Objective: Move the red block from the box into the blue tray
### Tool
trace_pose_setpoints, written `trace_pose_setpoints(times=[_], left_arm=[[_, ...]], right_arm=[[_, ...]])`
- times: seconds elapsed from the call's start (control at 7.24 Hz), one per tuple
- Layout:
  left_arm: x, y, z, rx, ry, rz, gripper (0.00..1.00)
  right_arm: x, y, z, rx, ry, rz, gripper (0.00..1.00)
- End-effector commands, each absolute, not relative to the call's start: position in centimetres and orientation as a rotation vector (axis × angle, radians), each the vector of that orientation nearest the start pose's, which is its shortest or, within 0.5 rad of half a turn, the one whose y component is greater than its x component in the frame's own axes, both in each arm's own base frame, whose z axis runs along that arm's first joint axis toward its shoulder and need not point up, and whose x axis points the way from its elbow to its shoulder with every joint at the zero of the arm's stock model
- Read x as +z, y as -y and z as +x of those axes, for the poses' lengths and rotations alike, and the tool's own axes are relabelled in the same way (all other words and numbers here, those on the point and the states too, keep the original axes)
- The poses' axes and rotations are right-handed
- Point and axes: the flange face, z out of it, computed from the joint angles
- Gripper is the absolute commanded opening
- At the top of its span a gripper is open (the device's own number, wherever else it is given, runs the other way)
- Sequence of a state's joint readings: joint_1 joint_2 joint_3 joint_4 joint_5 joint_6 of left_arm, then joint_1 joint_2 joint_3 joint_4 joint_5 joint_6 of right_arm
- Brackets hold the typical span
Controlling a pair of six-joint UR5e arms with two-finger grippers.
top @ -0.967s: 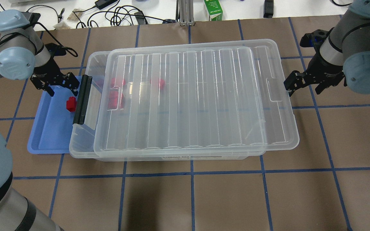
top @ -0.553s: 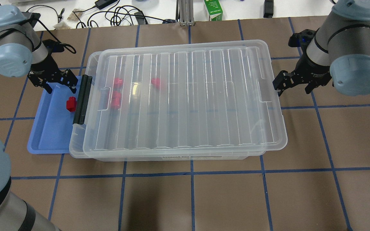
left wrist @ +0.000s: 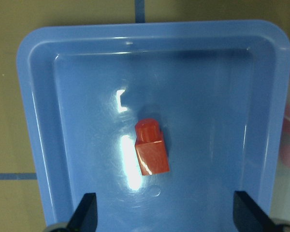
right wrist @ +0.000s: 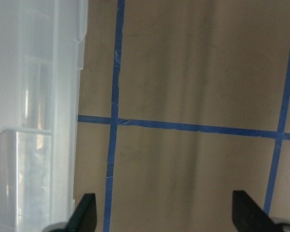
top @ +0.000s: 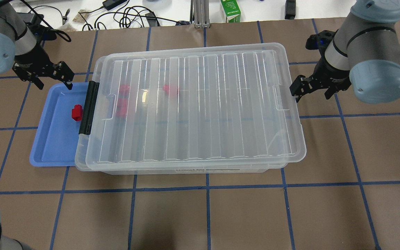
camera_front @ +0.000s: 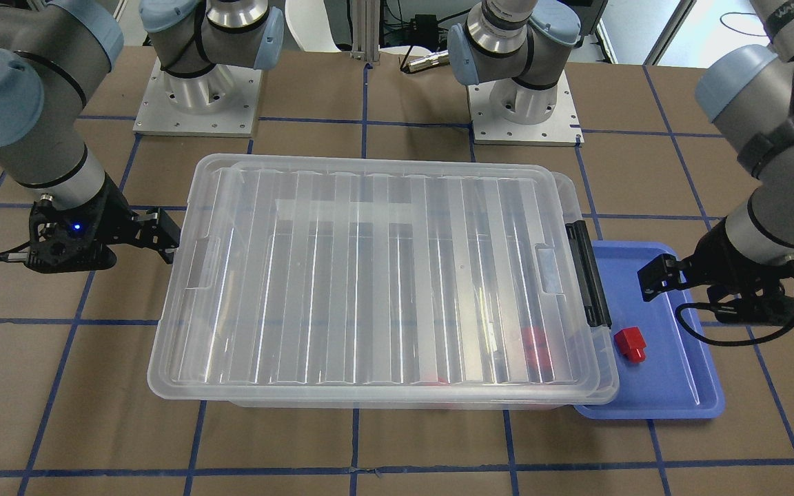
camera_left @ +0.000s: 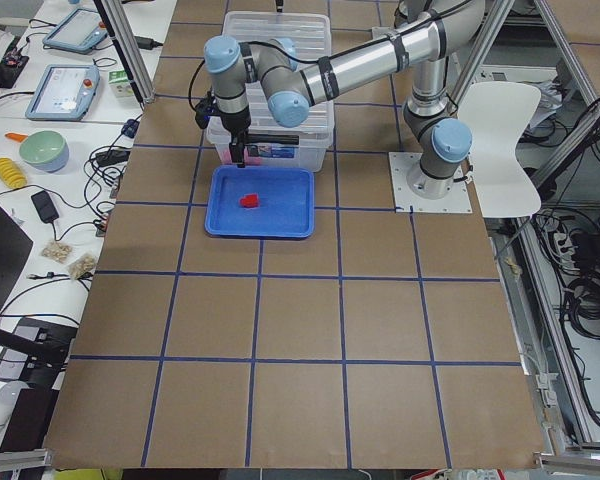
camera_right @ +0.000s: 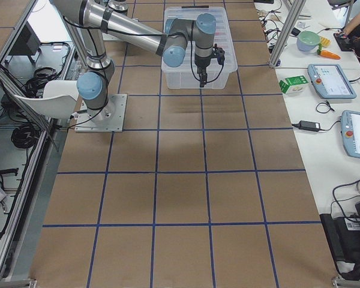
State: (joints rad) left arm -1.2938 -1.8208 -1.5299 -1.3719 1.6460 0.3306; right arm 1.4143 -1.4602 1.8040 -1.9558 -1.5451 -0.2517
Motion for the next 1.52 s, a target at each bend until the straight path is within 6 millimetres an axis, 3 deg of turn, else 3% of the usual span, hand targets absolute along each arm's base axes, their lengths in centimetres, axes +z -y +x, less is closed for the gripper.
trace_pose_setpoints(times=[0.0,0.14,0.28,0.41,0.69,0.97,1.11,1.38], left_arm=[[45.7,56.4,-2.9,-0.027,-3.06,0.025,1.0],[47.5,54.5,-5.9,-0.036,-3.063,-0.025,1.0],[48.1,52.4,-9.0,-0.005,-3.063,-0.017,1.0],[48.6,50.6,-11.1,0.042,-3.065,0.034,1.0],[48.2,49.8,-12.6,0.06,-3.067,0.096,1.0],[48.0,50.0,-13.1,0.066,-3.105,0.087,1.0],[48.0,49.8,-13.1,0.068,-3.098,0.089,1.0],[48.2,49.7,-12.8,0.073,-3.092,0.085,1.0]], right_arm=[[41.9,54.8,4.6,-0.104,-3.135,-0.155,1.0],[45.9,54.8,4.6,-0.099,-3.136,-0.145,1.0],[49.6,53.7,4.8,-0.139,-3.14,-0.148,1.0],[51.6,52.2,5.4,-0.177,-3.142,-0.141,1.0],[51.9,51.6,7.4,-0.173,-3.136,-0.131,1.0],[51.9,51.1,11.9,-0.174,-3.123,-0.024,1.0],[51.6,51.1,13.0,-0.166,-3.124,-0.035,1.0],[51.1,51.1,12.4,-0.147,-3.187,-0.053,1.0]])
